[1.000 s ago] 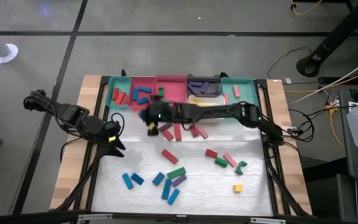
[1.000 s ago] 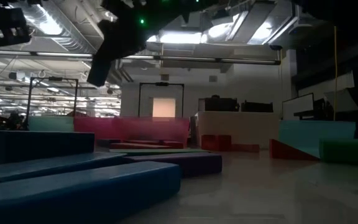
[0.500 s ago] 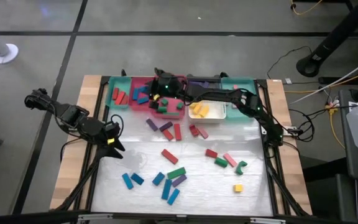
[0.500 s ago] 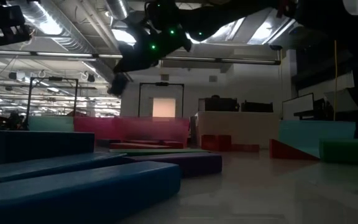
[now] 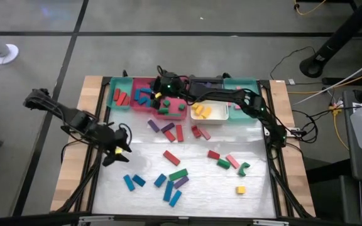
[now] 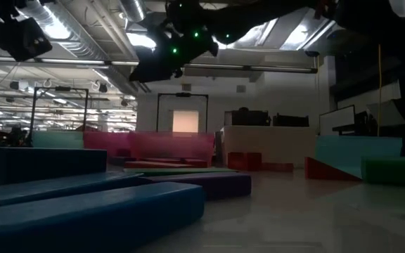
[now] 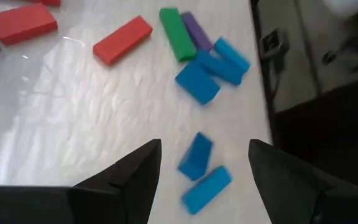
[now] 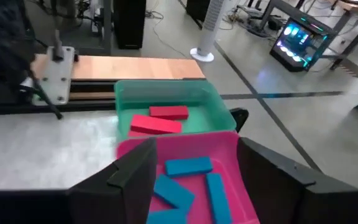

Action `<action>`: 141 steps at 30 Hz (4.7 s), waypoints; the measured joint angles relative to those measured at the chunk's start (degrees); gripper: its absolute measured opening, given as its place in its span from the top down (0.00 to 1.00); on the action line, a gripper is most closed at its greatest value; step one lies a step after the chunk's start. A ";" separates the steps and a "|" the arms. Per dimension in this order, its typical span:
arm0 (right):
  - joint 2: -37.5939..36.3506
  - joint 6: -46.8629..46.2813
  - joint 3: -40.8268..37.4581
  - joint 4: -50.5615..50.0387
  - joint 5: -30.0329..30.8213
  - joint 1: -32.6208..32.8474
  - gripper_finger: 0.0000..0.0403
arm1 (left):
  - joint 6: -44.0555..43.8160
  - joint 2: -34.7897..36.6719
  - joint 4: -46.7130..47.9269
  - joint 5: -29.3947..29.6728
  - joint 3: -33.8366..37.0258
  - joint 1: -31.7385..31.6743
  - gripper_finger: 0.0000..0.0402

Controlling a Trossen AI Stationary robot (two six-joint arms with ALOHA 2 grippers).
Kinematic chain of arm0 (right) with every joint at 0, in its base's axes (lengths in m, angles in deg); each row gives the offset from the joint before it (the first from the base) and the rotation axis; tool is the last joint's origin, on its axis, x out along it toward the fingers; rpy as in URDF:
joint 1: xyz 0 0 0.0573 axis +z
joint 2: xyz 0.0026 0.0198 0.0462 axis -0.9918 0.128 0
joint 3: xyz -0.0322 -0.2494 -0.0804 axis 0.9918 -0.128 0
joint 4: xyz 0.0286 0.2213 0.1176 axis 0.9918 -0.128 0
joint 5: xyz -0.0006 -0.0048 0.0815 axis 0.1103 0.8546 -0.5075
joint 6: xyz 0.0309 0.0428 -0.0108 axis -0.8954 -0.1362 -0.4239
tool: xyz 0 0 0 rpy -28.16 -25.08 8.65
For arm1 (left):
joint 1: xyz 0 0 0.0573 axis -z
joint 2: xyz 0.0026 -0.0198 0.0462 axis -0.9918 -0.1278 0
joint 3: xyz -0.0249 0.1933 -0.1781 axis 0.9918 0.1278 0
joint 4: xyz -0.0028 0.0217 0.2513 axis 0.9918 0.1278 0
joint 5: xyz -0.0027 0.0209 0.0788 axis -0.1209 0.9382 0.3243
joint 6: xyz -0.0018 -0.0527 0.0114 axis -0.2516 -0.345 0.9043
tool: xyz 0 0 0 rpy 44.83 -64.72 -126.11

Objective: Sort blocks
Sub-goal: Put the blue block into the left pink bin, then put the green block into the right pink bin

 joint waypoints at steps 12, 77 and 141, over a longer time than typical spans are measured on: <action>-7.97 -0.16 10.32 -28.71 -0.01 2.81 0.45 | 21.55 -17.98 -2.03 -8.24 -0.04 5.80 0.43; -18.11 -52.39 -24.41 -76.51 -13.16 39.08 0.45 | 8.00 -19.61 -11.85 42.59 -4.83 -3.89 0.78; -18.27 -58.89 -36.52 -54.91 -7.39 39.26 0.86 | 28.58 -16.66 -5.84 10.63 -9.55 -45.49 0.54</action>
